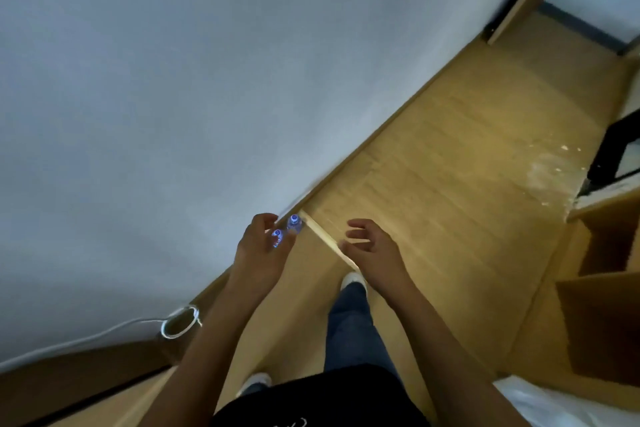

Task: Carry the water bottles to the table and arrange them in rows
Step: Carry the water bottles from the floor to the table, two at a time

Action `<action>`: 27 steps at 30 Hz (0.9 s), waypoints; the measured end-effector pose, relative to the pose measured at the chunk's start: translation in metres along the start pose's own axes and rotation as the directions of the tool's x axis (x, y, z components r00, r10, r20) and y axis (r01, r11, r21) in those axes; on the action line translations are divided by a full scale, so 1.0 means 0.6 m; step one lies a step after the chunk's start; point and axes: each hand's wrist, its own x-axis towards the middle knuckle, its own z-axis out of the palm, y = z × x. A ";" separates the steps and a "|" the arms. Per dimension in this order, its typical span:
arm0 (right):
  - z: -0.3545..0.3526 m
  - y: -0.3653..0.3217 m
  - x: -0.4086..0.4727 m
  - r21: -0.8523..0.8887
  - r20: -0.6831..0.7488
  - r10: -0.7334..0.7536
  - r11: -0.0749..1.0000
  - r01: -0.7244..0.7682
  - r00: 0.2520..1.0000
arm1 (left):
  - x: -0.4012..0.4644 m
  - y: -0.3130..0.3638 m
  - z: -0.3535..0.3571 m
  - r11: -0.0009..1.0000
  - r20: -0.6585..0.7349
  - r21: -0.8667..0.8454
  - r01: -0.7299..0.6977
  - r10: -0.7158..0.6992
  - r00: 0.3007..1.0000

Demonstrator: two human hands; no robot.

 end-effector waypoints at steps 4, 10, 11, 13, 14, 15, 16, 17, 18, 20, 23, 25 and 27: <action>-0.059 -0.052 0.155 -0.179 0.223 -0.076 0.977 0.117 0.972 | 0.092 0.038 0.058 0.994 -0.183 -0.079 0.078 -0.091 0.979; -0.087 -0.126 0.336 -0.269 0.450 -0.142 0.919 0.286 0.881 | 0.190 0.082 0.104 0.970 -0.383 -0.170 0.173 -0.227 0.895; -0.084 -0.130 0.358 -0.285 0.485 -0.138 0.909 0.305 0.864 | 0.201 0.081 0.108 0.963 -0.407 -0.189 0.192 -0.254 0.877; -0.072 -0.124 0.390 -0.312 0.541 -0.121 0.890 0.331 0.833 | 0.215 0.071 0.115 0.948 -0.438 -0.221 0.230 -0.307 0.845; -0.066 -0.118 0.403 -0.321 0.557 -0.109 0.886 0.335 0.823 | 0.222 0.063 0.118 0.940 -0.445 -0.233 0.251 -0.332 0.831; -0.059 -0.111 0.417 -0.328 0.566 -0.097 0.885 0.331 0.819 | 0.231 0.055 0.122 0.933 -0.449 -0.241 0.268 -0.352 0.821; -0.053 -0.104 0.429 -0.334 0.572 -0.084 0.884 0.325 0.816 | 0.241 0.047 0.125 0.927 -0.451 -0.248 0.283 -0.369 0.813; -0.040 -0.092 0.445 -0.342 0.588 -0.073 0.880 0.329 0.805 | 0.252 0.033 0.128 0.918 -0.458 -0.261 0.299 -0.391 0.798; -0.032 -0.083 0.455 -0.350 0.600 -0.068 0.874 0.338 0.797 | 0.258 0.023 0.132 0.913 -0.459 -0.269 0.306 -0.401 0.793; -0.019 -0.066 0.467 -0.364 0.617 -0.057 0.864 0.348 0.785 | 0.265 0.002 0.139 0.912 -0.447 -0.257 0.319 -0.404 0.798; 0.009 -0.027 0.498 -0.377 0.634 -0.044 0.854 0.358 0.772 | 0.288 -0.052 0.156 0.906 -0.454 -0.240 0.349 -0.422 0.785; 0.030 -0.003 0.526 -0.387 0.652 -0.037 0.842 0.375 0.757 | 0.308 -0.088 0.174 0.901 -0.448 -0.242 0.361 -0.433 0.782; 0.055 0.031 0.555 -0.404 0.668 -0.018 0.831 0.382 0.744 | 0.327 -0.130 0.200 0.902 -0.431 -0.226 0.367 -0.431 0.793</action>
